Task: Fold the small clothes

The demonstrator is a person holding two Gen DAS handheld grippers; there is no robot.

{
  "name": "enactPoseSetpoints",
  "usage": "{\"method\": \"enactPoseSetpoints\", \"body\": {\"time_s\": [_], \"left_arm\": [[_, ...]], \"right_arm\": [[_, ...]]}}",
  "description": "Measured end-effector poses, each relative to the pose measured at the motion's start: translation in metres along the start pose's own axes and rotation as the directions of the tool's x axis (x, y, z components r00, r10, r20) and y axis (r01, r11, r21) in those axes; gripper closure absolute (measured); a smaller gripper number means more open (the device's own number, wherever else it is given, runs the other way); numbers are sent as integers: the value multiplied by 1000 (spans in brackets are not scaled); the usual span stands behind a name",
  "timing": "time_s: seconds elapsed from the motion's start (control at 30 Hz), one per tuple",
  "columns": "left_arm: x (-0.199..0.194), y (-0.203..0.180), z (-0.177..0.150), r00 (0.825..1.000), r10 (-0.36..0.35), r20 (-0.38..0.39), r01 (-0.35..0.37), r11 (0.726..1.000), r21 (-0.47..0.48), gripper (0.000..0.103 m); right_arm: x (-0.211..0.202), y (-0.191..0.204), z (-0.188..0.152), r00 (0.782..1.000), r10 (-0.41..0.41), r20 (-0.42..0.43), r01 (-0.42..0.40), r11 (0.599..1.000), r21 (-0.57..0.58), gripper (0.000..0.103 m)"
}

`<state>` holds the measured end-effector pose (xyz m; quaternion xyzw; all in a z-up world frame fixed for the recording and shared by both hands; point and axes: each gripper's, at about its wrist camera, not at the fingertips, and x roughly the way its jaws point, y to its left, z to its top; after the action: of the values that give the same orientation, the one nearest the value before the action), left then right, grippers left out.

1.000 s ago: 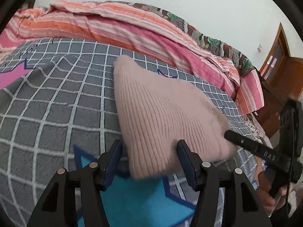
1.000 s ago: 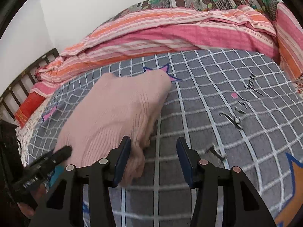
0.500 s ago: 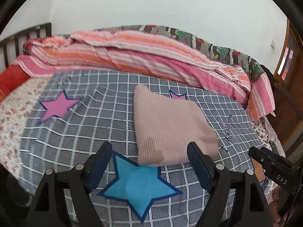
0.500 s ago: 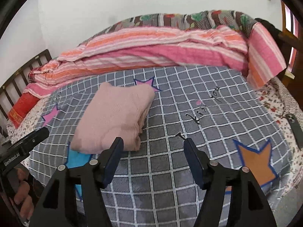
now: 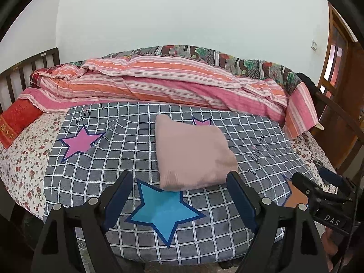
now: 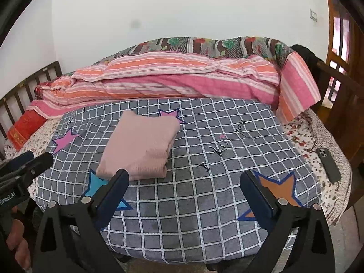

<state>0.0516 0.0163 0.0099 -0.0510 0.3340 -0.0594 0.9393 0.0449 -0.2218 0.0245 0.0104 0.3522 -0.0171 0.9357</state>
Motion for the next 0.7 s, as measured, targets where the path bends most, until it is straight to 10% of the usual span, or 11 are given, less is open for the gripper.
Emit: {"method": "enactPoseSetpoints", "body": {"time_s": [0.7], "left_arm": [[-20,-4,1,999,20,34,-20,1000,20,20]], "right_arm": [[-14,-3,0,1000,8,23,-9,1000,26,6]]}}
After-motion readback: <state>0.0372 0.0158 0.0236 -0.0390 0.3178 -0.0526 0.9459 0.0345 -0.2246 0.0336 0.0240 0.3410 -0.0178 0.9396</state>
